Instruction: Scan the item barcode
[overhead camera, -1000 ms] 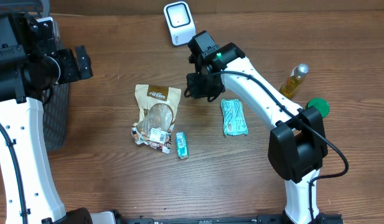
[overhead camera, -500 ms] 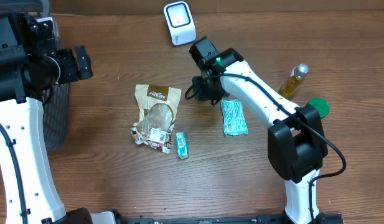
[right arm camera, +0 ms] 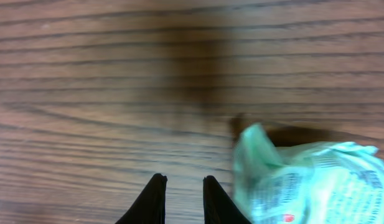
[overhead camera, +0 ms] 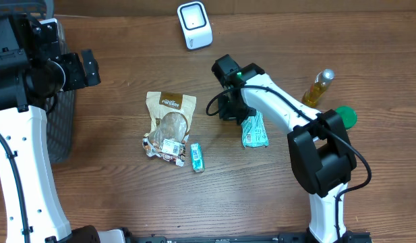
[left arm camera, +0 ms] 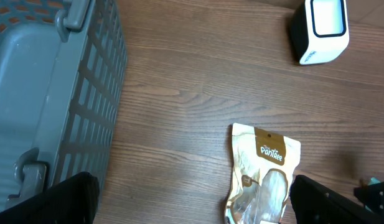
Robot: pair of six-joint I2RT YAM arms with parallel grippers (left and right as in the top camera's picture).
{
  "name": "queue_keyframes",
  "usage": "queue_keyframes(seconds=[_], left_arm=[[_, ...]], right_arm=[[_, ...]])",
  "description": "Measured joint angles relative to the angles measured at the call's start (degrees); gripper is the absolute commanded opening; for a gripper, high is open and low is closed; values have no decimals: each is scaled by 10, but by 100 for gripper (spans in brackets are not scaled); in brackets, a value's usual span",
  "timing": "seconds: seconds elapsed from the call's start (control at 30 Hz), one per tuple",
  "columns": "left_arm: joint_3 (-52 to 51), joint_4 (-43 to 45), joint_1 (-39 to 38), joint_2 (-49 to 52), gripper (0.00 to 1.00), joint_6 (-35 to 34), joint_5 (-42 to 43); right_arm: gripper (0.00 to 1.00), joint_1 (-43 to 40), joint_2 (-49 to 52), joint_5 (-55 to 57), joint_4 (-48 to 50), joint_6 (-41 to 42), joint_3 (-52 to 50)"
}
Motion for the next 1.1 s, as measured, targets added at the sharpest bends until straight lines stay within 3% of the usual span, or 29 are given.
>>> queue_keyframes(seconds=[0.3, 0.8, 1.1], left_arm=[[0, 0, 0, 0, 100, 0, 0], [0, 0, 0, 0, 100, 0, 0], [0, 0, 0, 0, 99, 0, 0]], right_arm=[[21, -39, 0, 0, -41, 0, 0], [20, -47, 0, -2, -31, 4, 0], [17, -47, 0, -42, -36, 63, -1]])
